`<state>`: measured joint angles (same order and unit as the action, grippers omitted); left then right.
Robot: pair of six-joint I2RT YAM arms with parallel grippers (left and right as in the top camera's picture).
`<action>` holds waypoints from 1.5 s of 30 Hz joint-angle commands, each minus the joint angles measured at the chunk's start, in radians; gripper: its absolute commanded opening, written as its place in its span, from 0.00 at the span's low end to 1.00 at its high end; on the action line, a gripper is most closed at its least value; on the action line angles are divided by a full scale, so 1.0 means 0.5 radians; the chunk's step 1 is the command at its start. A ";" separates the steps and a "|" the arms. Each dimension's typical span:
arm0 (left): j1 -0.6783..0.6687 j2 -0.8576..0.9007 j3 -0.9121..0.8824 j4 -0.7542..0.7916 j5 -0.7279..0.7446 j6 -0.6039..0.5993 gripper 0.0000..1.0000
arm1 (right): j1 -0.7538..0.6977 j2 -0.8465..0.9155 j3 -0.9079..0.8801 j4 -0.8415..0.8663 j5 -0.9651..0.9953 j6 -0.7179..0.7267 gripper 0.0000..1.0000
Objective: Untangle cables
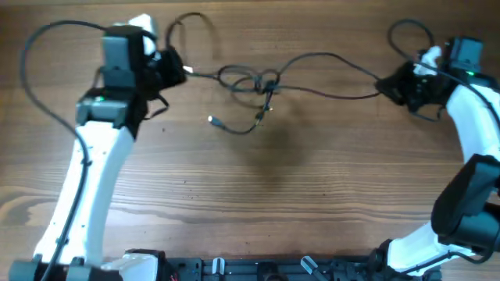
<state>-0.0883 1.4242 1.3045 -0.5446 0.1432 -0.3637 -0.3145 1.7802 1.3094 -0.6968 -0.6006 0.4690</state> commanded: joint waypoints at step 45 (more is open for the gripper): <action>-0.031 -0.005 0.111 -0.427 0.610 0.234 0.05 | 0.359 -0.284 0.157 -0.369 -0.078 -0.911 0.69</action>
<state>-0.0551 1.4235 1.3342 -0.7376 0.3992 -0.2672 -0.1444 1.7542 1.3441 -0.8753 -0.5793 0.0547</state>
